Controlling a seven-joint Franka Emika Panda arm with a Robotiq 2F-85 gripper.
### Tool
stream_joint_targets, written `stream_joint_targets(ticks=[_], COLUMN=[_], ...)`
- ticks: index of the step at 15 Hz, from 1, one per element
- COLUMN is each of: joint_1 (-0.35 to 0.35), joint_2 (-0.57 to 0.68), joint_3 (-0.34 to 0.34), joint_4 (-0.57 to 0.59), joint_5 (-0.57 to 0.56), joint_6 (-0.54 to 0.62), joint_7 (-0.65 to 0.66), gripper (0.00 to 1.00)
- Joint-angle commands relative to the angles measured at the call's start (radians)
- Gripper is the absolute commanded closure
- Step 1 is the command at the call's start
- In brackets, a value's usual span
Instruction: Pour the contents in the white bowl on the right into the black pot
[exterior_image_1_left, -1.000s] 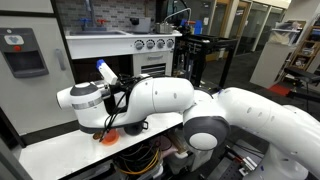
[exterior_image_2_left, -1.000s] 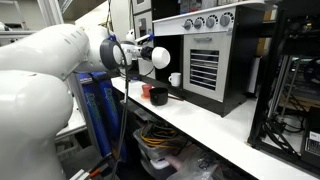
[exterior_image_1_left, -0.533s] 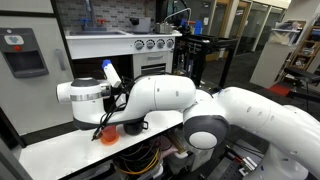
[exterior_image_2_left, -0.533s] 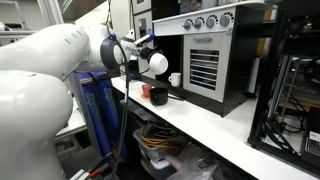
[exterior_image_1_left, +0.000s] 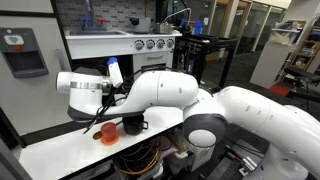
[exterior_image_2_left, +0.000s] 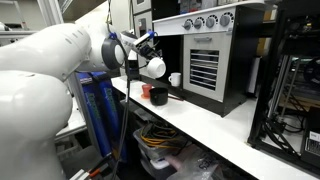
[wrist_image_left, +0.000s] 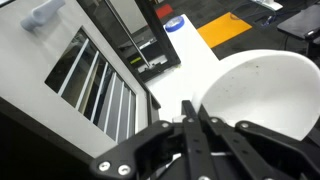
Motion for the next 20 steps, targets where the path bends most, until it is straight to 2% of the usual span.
stream_joint_targets(ticks=[1, 5, 7, 11, 20], joint_1=[-0.017, -0.018, -0.022, -0.027, -0.042], joint_2=[-0.020, -0.022, -0.075, -0.085, -0.137], joint_3=[0.011, 0.000, 0.004, -0.007, -0.020], joint_4=[0.035, 0.070, 0.002, 0.033, 0.039], joint_5=[0.107, 0.198, 0.252, 0.336, 0.501], joint_6=[0.005, 0.016, 0.049, 0.084, 0.174], joint_7=[0.088, 0.166, 0.240, 0.314, 0.384], gripper=[0.99, 0.99, 0.99, 0.99, 0.99])
